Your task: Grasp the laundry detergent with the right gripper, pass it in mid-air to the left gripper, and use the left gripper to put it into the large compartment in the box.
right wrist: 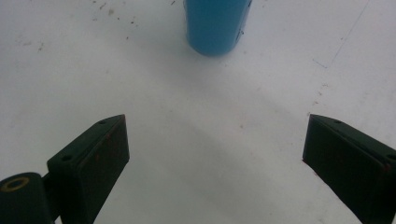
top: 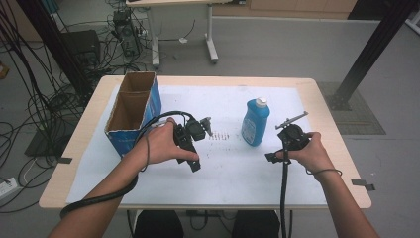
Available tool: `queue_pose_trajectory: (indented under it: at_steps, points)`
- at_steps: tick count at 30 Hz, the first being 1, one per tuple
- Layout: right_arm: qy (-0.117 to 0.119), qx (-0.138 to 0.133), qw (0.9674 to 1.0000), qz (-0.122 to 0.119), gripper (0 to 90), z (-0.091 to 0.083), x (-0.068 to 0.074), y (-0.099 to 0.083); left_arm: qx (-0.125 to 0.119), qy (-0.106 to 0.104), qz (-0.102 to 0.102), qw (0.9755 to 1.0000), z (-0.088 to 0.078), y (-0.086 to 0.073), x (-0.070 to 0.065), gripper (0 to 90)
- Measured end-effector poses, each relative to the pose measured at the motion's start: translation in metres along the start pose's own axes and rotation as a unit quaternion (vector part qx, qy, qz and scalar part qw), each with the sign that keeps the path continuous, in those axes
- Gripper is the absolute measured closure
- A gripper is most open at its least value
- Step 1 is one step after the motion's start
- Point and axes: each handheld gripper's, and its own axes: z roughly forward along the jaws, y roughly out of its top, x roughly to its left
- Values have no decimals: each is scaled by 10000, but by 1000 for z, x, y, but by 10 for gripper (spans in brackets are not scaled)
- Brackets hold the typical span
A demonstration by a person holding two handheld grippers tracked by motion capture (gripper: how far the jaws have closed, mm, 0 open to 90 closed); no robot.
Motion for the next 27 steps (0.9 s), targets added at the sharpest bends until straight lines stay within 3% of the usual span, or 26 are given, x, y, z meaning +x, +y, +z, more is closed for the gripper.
queue_pose_trajectory:
  at_steps: [14, 23, 27]
  points:
    - [55, -430, 9990, 57, 62, 13, -2, -17, -15, -7, -2, 10000, 1, 2, 0, 82]
    - [200, -914, 9954, 181, 59, 24, -8, -38, -12, 9, -7, 10000, 2, 1, -2, 82]
    - [229, -1006, 9944, 228, 59, 27, -11, -44, -7, 16, -5, 10000, 2, 2, -2, 82]
